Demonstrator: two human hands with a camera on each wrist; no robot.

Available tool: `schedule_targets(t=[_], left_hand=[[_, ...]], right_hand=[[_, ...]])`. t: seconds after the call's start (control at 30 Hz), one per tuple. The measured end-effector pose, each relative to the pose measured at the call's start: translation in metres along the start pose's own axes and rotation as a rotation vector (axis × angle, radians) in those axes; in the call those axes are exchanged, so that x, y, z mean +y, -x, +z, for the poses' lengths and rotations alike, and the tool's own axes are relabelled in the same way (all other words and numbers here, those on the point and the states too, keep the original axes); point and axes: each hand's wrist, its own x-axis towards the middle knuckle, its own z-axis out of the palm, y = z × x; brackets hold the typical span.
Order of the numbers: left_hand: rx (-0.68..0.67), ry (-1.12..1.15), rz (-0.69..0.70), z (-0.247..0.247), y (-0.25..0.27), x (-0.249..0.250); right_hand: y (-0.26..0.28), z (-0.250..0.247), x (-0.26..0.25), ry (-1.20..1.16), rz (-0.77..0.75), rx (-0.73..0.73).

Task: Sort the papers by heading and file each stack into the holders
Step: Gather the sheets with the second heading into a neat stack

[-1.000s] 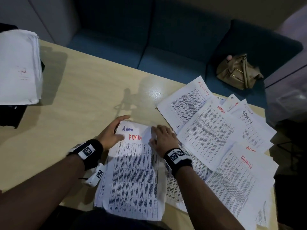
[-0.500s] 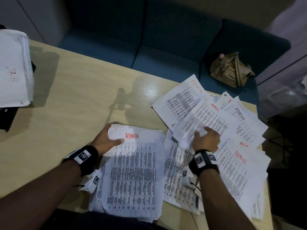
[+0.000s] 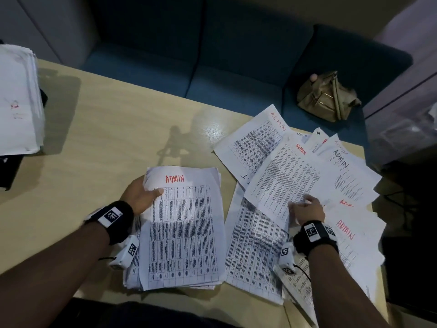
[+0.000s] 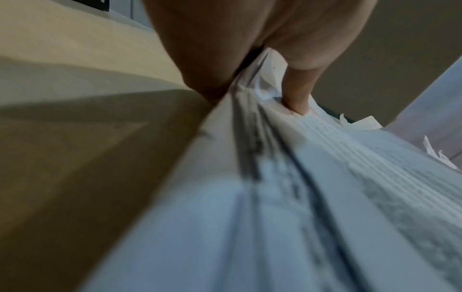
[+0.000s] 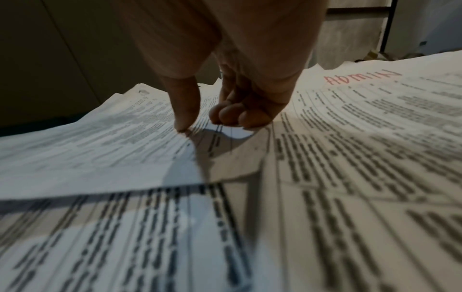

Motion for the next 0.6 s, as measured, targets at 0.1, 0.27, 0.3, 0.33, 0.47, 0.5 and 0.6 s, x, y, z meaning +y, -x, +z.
schedule_targets(t=[0.1,0.27,0.3,0.33,0.47,0.5,0.6], left_hand=[[0.011,0.008,-0.007,0.003,0.003,0.0],[0.026,-0.021,-0.026,0.004,0.005,0.006],[0.031,-0.027,-0.04,0.004,0.004,0.007],[0.037,-0.037,-0.056,0.004,0.003,0.008],[0.039,-0.085,-0.071,0.004,0.002,0.009],[0.039,-0.098,-0.072,0.005,0.002,0.008],[0.064,-0.132,-0.097,0.007,0.004,0.011]], right_hand=[[0.004,-0.013,0.003,-0.044,-0.155,0.12],[0.0,-0.053,0.05,0.153,0.184,0.406],[0.0,-0.057,0.063,0.171,0.317,0.366],[0.003,-0.06,0.073,0.162,0.393,0.305],[0.011,-0.049,0.094,0.258,0.209,0.164],[0.012,-0.045,0.094,0.299,0.148,0.156],[0.014,-0.042,0.087,0.264,0.003,0.12]])
